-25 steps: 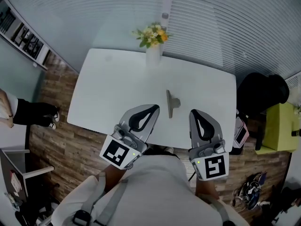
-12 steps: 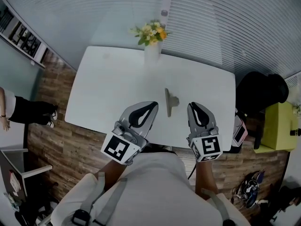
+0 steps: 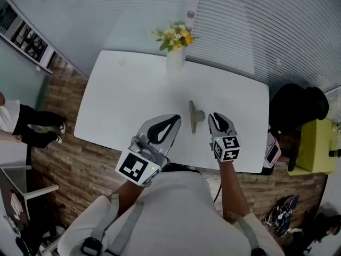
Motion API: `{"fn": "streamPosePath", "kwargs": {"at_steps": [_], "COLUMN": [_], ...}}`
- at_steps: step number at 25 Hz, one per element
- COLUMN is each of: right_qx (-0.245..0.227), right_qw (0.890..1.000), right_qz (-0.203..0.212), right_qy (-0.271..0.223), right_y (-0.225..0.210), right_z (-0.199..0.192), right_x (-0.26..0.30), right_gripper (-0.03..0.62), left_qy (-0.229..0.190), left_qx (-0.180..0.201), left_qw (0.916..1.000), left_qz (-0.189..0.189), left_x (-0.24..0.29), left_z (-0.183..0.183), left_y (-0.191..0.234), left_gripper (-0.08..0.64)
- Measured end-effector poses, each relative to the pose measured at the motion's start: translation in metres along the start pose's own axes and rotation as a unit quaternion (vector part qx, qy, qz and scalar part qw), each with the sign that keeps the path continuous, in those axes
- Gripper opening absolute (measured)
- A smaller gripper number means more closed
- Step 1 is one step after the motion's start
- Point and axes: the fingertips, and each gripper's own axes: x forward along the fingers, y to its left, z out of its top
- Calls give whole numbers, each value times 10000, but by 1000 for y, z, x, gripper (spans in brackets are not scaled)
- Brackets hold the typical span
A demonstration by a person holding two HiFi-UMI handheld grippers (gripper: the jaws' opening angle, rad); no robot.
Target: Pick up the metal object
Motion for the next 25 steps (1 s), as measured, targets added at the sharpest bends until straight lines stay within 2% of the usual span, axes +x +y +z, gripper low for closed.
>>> {"fn": "streamPosePath", "kwargs": {"at_steps": [11,19,25], "right_qx": [634,1182,1531], "right_qw": [9957,9862,9794], "right_qz": [24,215,315], "right_qy": [679,1140,1278], "right_y": [-28,-33,-31], "right_z": [-72,-118,-136], "right_x": [58,87,98], "right_gripper": [121,141,142], "left_qy": [74,112,176], "left_qx": [-21,-82,-108], "left_qw": [9999,9998,9996], "left_qz": [108,139,176], "left_x": [-1,4,5], "left_z": [-5,-11,-14], "left_y": [14,22,27], "left_gripper": [2,2,2]}}
